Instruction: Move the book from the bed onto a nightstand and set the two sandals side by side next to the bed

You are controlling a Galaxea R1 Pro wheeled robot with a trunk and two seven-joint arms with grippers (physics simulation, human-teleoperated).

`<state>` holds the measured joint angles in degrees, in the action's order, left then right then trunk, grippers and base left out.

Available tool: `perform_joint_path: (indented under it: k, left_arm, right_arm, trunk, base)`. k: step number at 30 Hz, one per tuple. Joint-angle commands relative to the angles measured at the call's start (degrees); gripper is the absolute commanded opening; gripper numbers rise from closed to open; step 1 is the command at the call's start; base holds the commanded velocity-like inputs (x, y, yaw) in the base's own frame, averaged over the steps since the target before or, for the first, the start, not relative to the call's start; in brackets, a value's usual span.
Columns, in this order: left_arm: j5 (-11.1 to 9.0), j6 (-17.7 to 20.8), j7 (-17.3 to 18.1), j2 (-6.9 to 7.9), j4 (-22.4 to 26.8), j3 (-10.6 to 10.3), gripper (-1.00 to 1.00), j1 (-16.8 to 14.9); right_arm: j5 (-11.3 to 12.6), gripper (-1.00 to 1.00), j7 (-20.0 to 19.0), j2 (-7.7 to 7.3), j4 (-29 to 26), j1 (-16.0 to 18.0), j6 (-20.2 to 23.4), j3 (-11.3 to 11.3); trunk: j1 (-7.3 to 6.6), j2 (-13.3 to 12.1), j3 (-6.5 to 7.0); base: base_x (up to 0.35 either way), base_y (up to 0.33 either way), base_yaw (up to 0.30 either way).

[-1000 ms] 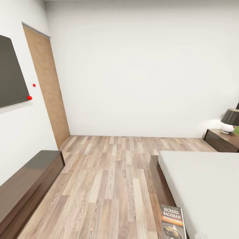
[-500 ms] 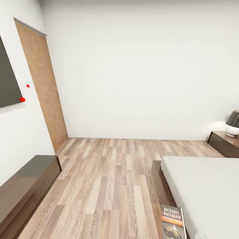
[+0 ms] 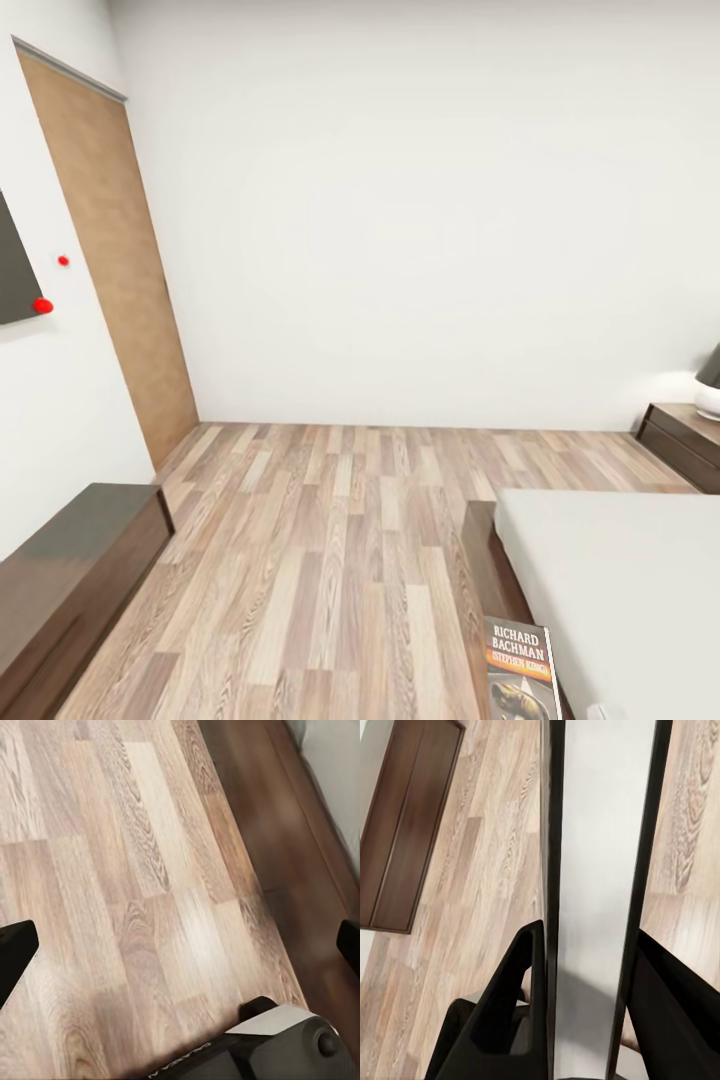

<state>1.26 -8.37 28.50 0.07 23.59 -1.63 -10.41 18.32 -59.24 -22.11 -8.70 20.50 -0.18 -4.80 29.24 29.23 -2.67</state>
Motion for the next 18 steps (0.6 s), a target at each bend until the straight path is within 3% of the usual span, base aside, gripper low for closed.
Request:
perform_joint_path:
  k: [1,18]
  left_arm:
    - [0.1,-0.4,0.0,0.02,0.0,-0.1,1.00,0.0]
    - [0.1,-0.3,0.0,0.02,0.0,-0.2,1.00,0.0]
  right_arm:
    - [0.7,-1.00,-0.2,-0.04,0.0,0.0,0.1,-0.3]
    - [0.7,-1.00,-0.3,-0.02,0.0,0.0,0.1,-0.3]
  trunk:
    - [0.06,0.1,-0.11]
    - [0.06,0.1,-0.11]
  base:
    - [0.332,0.000,0.000]
    - [0.332,0.000,0.000]
